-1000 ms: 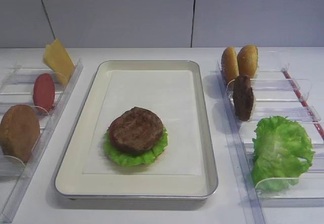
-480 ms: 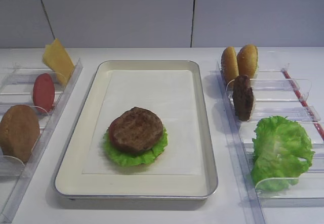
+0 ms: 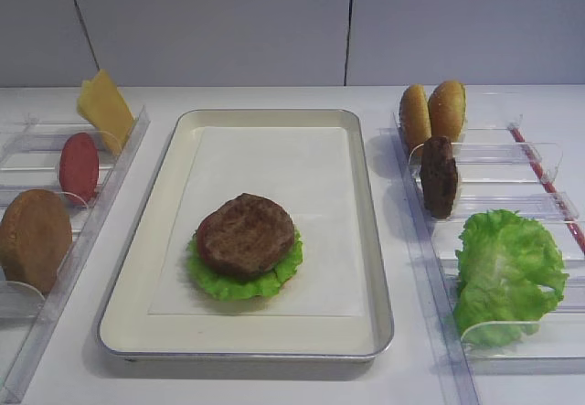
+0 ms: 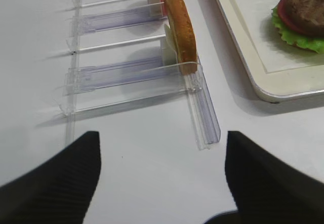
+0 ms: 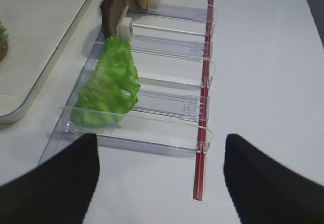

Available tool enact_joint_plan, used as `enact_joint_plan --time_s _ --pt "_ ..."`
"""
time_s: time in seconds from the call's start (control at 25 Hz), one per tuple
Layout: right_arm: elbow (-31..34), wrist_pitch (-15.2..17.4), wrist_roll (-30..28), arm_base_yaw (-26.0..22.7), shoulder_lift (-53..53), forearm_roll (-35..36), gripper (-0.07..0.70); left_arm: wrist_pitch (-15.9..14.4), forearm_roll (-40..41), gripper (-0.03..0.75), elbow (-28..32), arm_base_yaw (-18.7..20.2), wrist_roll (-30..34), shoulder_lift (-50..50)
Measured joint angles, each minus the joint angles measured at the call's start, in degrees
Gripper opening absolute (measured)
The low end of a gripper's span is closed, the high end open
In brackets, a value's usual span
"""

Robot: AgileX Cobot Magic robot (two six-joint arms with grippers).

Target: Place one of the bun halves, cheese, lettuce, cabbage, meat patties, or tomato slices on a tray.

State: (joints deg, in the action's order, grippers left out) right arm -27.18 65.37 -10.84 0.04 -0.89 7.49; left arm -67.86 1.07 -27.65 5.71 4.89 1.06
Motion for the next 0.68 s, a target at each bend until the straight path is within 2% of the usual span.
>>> enact_joint_plan --time_s 0.68 --pt "0.0 0.0 0.0 0.0 0.0 0.0 0.522 0.0 0.0 0.484 0.0 0.0 0.0 0.0"
